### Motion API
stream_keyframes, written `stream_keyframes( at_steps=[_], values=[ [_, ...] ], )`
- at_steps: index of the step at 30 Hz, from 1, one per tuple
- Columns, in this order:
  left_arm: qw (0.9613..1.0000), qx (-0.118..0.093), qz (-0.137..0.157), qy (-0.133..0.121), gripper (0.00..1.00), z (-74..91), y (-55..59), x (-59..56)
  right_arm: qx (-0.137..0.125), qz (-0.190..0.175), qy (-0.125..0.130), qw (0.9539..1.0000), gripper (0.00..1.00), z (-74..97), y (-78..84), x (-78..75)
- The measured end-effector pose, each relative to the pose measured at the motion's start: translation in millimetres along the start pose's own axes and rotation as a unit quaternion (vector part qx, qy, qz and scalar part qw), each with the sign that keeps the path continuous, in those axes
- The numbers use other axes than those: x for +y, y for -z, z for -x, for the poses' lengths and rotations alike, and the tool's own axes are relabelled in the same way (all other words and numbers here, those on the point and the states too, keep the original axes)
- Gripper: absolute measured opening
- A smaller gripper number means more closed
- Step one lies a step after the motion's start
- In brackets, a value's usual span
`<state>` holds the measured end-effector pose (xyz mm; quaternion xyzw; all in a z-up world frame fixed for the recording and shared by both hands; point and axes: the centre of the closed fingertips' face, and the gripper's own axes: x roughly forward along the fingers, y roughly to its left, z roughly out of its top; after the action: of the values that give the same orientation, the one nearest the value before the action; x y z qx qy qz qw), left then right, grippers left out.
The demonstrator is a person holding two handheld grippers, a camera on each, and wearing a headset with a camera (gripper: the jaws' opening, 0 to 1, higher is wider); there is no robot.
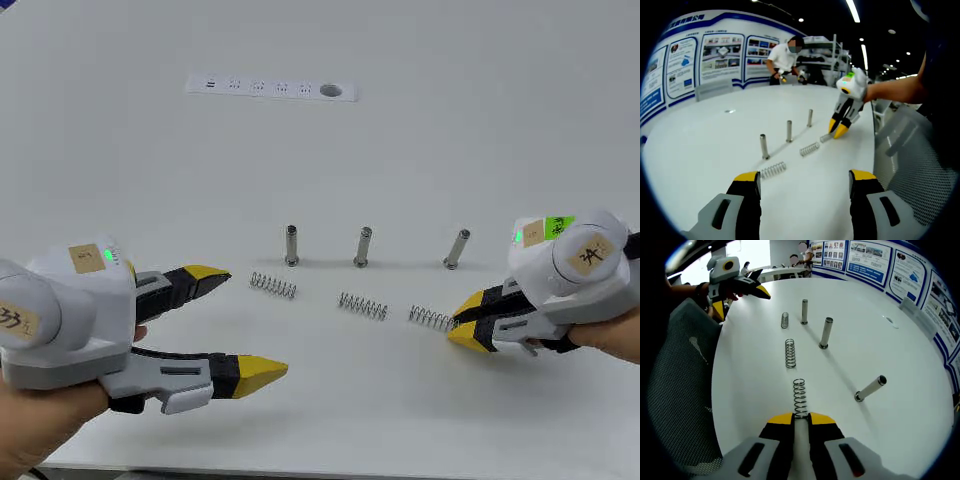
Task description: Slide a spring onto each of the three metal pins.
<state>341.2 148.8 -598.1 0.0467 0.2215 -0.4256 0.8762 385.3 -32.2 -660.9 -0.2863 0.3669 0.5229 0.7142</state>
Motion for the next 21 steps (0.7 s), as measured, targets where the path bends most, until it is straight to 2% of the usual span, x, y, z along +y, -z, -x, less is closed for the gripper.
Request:
stream_keyframes(
  at_steps=[21],
  values=[
    [1.0000, -0.006, 0.002, 0.003, 0.73, -0.9, 1.0, -2.3, 0.009, 0.009, 0.017, 0.9998, 0.11, 22.5, -25.4, -3.9]
  ],
)
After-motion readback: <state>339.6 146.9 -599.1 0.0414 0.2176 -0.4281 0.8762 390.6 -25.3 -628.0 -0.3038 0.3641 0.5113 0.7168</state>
